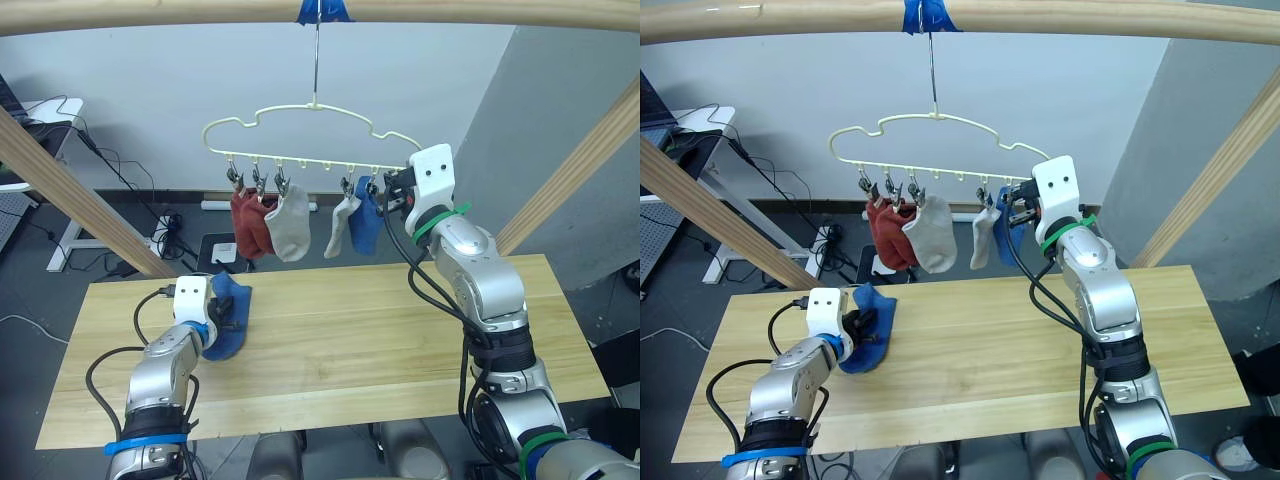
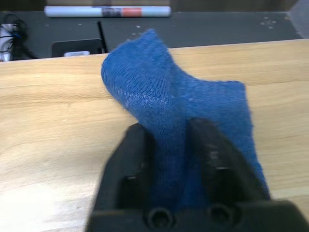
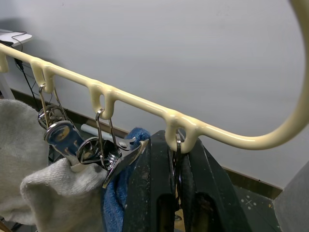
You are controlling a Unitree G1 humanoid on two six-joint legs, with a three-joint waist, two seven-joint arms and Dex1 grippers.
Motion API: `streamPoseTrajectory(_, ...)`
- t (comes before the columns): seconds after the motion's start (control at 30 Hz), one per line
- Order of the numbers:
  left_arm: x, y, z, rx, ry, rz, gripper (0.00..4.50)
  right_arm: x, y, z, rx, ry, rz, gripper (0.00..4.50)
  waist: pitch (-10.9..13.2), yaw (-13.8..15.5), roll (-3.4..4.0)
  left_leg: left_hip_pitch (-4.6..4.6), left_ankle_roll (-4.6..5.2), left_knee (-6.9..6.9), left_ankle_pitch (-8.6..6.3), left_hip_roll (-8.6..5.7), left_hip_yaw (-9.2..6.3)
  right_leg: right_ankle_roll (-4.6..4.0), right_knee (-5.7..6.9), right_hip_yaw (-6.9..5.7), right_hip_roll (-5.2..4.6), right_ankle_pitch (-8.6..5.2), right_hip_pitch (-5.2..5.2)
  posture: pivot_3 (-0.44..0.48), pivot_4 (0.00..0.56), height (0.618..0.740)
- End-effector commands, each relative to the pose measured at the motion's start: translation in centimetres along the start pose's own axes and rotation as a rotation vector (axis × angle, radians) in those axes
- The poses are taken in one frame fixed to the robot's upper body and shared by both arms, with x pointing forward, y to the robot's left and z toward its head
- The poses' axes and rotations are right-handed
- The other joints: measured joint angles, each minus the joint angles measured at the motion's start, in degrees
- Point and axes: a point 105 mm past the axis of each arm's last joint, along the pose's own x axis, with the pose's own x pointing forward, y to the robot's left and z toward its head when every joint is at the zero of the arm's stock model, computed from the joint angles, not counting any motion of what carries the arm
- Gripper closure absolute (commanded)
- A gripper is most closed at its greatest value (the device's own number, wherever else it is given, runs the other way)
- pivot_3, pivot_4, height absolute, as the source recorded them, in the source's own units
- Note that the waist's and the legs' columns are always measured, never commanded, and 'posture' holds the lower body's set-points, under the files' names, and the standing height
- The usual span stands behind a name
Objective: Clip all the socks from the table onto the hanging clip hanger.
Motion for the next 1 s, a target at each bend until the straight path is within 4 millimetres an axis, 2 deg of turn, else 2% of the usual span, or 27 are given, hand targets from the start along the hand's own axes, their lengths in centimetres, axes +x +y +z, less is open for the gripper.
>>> streamPoseTrajectory(0.03, -0.2, -3.7, 0.5, 0.119, -0.033, -0.189, 4.43, -0.3, 0.3, 2.2, -0.013, -0.077, 0.004, 4.5, 0.0, 0.0, 0.0, 0.0, 0.0, 0.0, 0.0, -0.01, 0.01, 0.0, -0.01, 0.01, 0.0, 0.0, 0.0, -0.174, 0.265, 0.74)
streamPoseTrajectory(0.1, -0.7, -7.5, 1.7, 0.183, -0.095, -0.366, 4.47, -0.3, 0.1, 2.2, -0.012, -0.077, -0.001, 4.5, 0.0, 0.0, 0.0, -0.02, 0.0, -0.01, 0.0, -0.01, 0.01, 0.0, -0.05, 0.01, -0.01, 0.0, 0.0, -0.176, 0.266, 0.74)
streamPoseTrajectory(0.23, -3.0, -15.0, 3.9, 0.229, -0.197, -0.703, 4.47, -0.4, -0.1, 2.5, -0.008, -0.081, -0.012, 4.5, 0.0, 0.1, 0.0, -0.09, 0.0, -0.01, 0.0, 0.0, -0.02, 0.0, -0.08, -0.01, -0.09, 0.0, -0.03, -0.185, 0.262, 0.74)
streamPoseTrajectory(0.43, -5.9, -21.7, 6.0, 0.178, -0.287, -0.95, 4.47, -0.5, -0.4, 2.9, -0.003, -0.086, -0.024, 4.5, 0.0, -0.4, 0.0, -0.06, 0.0, -0.02, 0.0, 0.03, 0.03, 0.0, -0.06, 0.06, -0.02, 0.0, -0.02, -0.203, 0.26, 0.74)
streamPoseTrajectory(0.57, -6.3, -23.8, 7.2, 0.127, -0.354, -0.977, 4.47, -0.5, -0.6, 3.0, -0.003, -0.086, -0.028, 4.5, 0.0, -0.3, 0.0, -0.06, 0.01, -0.01, 0.0, 0.0, 0.04, 0.0, -0.06, 0.07, 0.04, 0.0, -0.02, -0.207, 0.257, 0.74)
streamPoseTrajectory(0.83, -4.9, -25.5, 9.0, 0.01, -0.414, -0.943, 4.47, -0.4, -0.6, 3.2, 0.008, -0.084, -0.027, 4.5, 0.0, -0.3, 0.0, -0.08, 0.01, 0.01, 0.0, -0.03, 0.05, 0.0, -0.08, 0.06, 0.05, 0.0, -0.01, -0.211, 0.254, 0.74)
streamPoseTrajectory(1.0, -3.8, -26.3, 10.4, -0.147, -0.388, -0.944, 4.47, -0.4, -0.6, 3.2, 0.022, -0.082, -0.023, 4.5, 0.0, -0.3, 0.0, -0.08, 0.01, 0.01, 0.0, -0.04, 0.05, 0.01, -0.09, 0.04, 0.06, 0.0, -0.02, -0.213, 0.252, 0.74)
